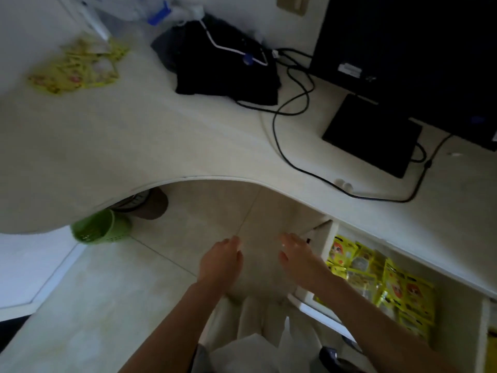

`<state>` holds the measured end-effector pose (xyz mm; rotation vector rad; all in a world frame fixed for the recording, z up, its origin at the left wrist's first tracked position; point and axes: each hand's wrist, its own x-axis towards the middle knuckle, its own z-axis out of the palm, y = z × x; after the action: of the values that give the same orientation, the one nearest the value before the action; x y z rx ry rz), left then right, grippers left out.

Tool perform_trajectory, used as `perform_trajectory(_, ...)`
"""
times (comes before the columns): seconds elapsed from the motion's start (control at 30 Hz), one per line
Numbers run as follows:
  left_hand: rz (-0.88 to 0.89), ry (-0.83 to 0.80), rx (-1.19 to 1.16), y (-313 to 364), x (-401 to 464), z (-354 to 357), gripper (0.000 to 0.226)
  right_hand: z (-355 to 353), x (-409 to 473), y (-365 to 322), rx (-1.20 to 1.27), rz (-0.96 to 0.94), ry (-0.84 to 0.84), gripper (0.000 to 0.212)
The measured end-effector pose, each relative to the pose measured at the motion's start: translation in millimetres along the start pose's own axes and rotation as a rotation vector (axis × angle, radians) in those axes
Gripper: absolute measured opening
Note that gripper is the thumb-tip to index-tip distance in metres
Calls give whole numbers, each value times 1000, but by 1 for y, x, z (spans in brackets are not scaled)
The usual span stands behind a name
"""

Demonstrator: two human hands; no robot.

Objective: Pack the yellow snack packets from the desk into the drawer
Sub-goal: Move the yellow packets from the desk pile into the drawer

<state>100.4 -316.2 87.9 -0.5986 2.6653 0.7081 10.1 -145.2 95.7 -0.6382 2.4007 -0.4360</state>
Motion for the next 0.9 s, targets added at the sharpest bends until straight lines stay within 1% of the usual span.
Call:
perform_trajectory(0.13, -83, 105, -12, -69, 3, -43, 25, 15, 28, -61, -43, -43, -15, 29)
perform_trajectory(0.23, -118, 159, -12, -114, 5, -71, 25, 21, 49, -104, -61, -69, -10, 25)
perform_trajectory(0.37, -166, 206, -23, -159, 13, -103, 26, 25, 87, -154, -59, -132, 11, 26)
perform_trajectory(0.5, -212, 251, -55, -189, 29, -132, 26, 19, 126, -201, -126, -188, -7, 35)
perform_trajectory(0.63, -247, 302, -49, -217, 52, -157, 23, 8, 170, -240, -173, -293, 10, 32)
perform_trajectory(0.8, -298, 327, -57, -246, 92, -190, 26, -9, 229, -281, -183, -382, -23, 31)
perform_trajectory(0.9, -375, 336, -85, -264, 119, -214, 27, -23, 263, -303, -200, -435, -42, 31)
